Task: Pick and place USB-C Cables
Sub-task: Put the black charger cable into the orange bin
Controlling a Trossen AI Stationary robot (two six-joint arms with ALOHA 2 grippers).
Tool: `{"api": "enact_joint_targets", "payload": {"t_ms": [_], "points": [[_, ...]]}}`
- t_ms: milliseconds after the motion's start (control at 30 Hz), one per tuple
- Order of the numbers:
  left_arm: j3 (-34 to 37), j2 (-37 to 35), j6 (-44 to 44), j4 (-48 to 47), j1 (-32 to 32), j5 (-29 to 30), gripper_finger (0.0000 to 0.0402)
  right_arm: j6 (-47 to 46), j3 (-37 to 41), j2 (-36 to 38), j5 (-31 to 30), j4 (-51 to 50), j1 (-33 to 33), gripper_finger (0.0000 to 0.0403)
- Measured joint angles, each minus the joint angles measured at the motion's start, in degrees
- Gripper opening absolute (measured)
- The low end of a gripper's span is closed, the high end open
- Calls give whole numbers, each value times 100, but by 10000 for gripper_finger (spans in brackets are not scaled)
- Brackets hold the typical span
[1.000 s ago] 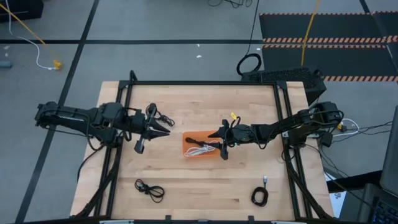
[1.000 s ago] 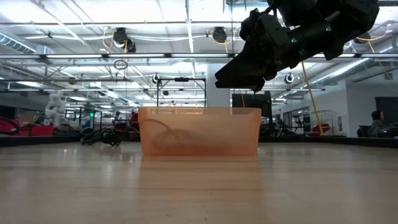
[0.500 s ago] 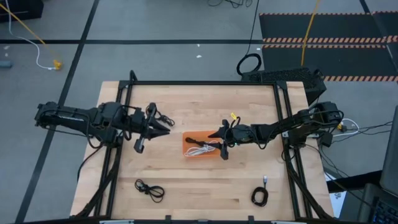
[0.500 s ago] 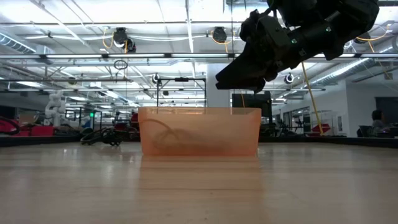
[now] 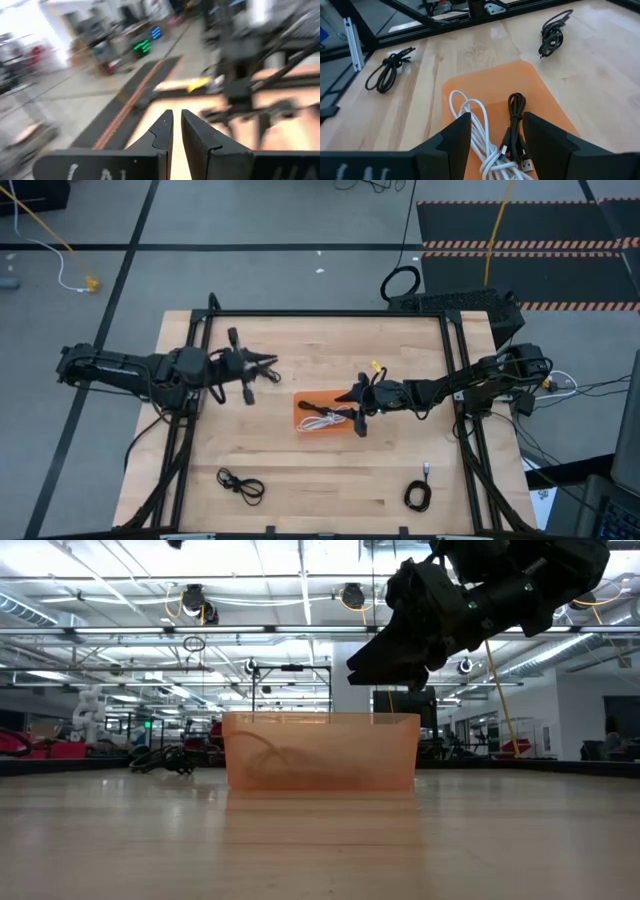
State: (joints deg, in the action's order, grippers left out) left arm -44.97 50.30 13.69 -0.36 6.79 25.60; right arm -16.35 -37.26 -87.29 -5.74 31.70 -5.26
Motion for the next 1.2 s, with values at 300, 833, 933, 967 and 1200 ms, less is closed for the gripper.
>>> {"api": "enact_joint_targets", "payload": {"t_ms": [300,833,933,967,1200], "points": [[0,-123,-1562,-2639,-756,946,42,-544,0,-2,-2,-32,0,169],[0,73,-1698,-4294,-1920,-800,57,-556,1,-2,-20,-27,15,169],[0,175,-1565,-4340,-2060,-964,78,-547,0,-2,-20,-26,15,169],[0,221,-1561,-4355,-2103,-1074,86,-547,0,-2,-20,-24,15,169],[0,730,-1253,-4354,-2162,-1368,136,-518,0,-1,-20,671,-2,169]]}}
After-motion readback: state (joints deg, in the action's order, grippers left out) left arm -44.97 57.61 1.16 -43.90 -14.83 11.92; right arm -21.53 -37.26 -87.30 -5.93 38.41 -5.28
